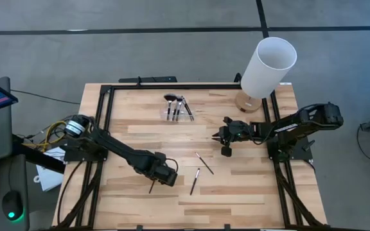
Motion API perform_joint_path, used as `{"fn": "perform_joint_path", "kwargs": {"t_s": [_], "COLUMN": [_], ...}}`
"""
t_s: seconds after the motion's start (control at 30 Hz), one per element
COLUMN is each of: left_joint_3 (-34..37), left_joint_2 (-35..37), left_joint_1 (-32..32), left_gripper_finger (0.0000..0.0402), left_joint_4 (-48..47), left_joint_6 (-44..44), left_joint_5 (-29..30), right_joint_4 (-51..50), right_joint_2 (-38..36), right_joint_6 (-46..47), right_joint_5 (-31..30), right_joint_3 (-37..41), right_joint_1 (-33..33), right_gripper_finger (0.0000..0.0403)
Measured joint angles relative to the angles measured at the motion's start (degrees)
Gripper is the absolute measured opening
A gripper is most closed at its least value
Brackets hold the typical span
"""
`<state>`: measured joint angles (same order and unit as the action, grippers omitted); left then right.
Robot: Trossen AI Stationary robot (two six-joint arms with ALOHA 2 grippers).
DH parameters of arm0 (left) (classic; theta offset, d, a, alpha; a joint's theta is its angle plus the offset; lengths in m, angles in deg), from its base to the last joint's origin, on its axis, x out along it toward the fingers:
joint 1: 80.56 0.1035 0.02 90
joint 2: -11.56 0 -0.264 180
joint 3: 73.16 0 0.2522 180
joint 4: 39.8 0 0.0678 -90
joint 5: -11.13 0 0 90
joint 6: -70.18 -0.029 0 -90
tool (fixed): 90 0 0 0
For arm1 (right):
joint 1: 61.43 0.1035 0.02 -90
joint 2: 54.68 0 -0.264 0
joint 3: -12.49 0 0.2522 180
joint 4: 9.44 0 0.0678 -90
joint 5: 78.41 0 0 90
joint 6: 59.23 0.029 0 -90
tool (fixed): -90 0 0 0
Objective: Pick & Place Makeup Supplies
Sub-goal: Put the makeup brush into the transparent organizer
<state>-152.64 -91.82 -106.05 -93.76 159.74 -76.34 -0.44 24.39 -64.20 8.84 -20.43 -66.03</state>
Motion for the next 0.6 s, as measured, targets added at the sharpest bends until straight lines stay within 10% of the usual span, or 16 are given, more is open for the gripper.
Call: {"fn": "perform_joint_path", "kwargs": {"t_s": [0.6], "left_joint_3": [1.71], "left_joint_2": [-0.69], "left_joint_1": [0.7], "left_gripper_finger": [0.0117], "left_joint_4": [-3.21], "left_joint_6": [-0.63], "left_joint_5": [2.84], "right_joint_4": [-0.02], "right_joint_2": [0.0], "right_joint_6": [-0.03], "right_joint_5": [-0.03], "right_joint_3": [0.0], "right_joint_1": [0.0], "right_gripper_finger": [0.005]}}
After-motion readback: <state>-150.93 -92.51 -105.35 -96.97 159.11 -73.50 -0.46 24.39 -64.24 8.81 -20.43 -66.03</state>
